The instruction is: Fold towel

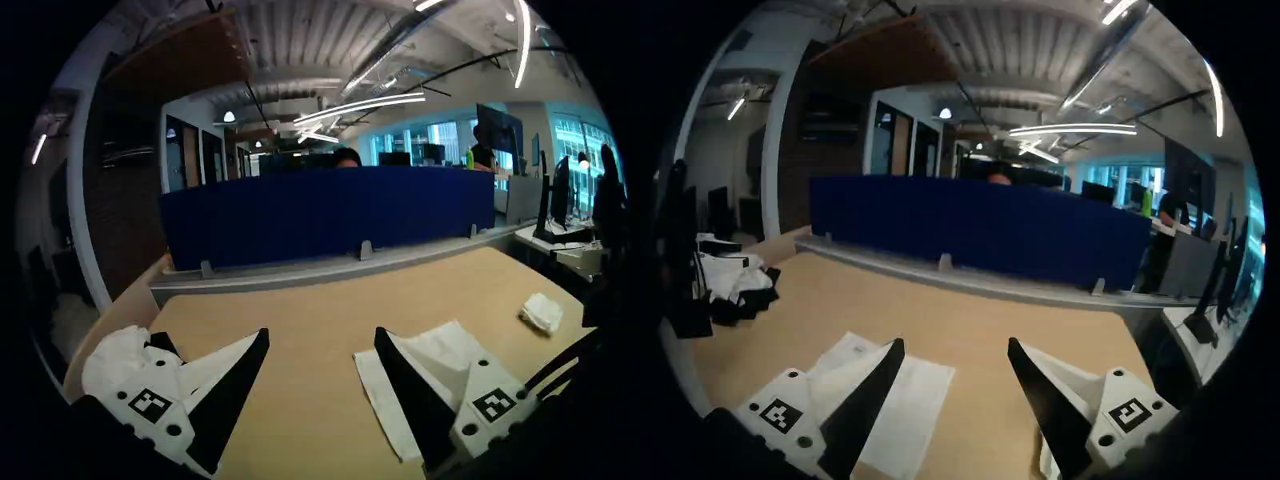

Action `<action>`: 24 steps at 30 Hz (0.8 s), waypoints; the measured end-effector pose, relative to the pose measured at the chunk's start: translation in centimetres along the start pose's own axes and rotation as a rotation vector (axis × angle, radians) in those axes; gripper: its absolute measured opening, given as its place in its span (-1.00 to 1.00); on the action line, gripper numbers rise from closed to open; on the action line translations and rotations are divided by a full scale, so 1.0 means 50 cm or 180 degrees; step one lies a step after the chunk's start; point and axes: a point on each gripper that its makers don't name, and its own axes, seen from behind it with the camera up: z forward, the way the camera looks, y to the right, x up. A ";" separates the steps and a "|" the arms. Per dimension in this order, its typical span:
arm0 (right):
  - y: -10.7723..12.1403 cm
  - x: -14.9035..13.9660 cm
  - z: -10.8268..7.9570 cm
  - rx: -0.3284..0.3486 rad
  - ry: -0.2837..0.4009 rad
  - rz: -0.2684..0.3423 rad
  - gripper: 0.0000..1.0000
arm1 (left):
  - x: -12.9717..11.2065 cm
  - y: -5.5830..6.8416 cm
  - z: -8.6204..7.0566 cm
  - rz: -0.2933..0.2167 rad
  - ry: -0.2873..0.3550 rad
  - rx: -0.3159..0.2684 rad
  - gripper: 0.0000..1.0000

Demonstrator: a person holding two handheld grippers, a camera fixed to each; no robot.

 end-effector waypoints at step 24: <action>-0.081 -0.254 0.026 0.0501 -0.0823 -0.0171 1.00 | -0.272 0.113 0.022 0.0219 -0.1088 -0.0524 0.96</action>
